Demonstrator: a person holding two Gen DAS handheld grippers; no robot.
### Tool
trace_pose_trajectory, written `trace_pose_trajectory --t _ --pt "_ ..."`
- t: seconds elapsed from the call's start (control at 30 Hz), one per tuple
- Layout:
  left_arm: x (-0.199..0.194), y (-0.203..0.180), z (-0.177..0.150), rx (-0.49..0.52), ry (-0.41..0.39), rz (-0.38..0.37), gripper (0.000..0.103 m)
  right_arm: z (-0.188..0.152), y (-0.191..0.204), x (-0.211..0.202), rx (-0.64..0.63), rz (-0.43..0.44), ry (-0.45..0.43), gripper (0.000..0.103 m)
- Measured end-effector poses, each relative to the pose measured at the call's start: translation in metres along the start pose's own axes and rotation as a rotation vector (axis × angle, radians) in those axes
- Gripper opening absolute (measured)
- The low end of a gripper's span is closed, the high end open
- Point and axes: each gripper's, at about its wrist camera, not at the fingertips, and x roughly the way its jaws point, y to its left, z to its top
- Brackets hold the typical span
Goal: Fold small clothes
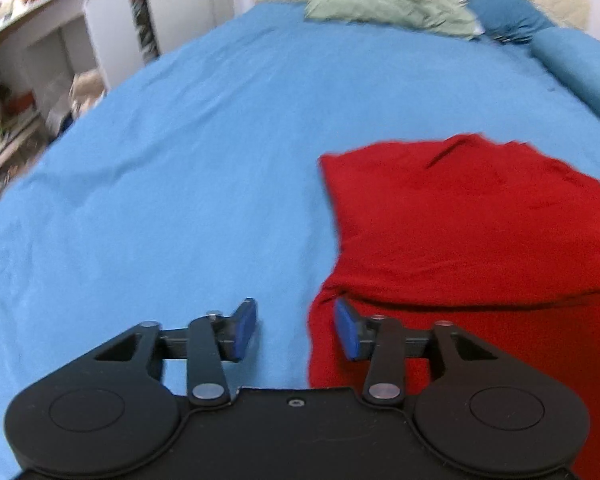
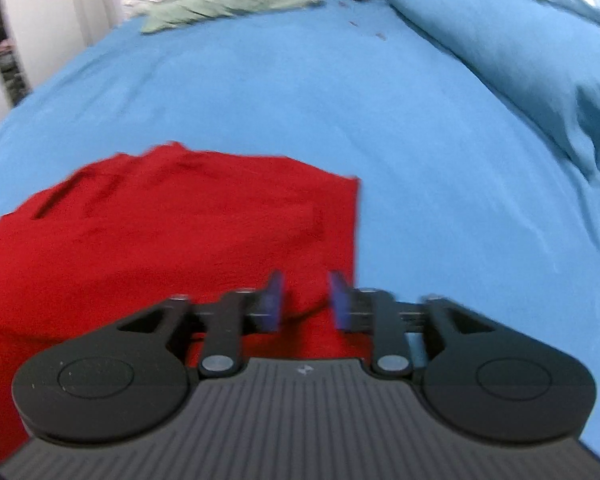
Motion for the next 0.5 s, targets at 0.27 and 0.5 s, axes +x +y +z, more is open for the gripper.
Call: trace_pose_trajectory --t 0.27,0.5 --pt "-0.01 -0.021 -0.02 0.033 0.027 -0.054 0.064 -0.004 0.025 0.032 -0.043 0.074 0.025 0.087" --pt "-0.007 -0.025 -0.039 0.029 0.028 -0.066 0.064 -0.016 0.024 0.046 -0.032 0.06 0.033 0.088"
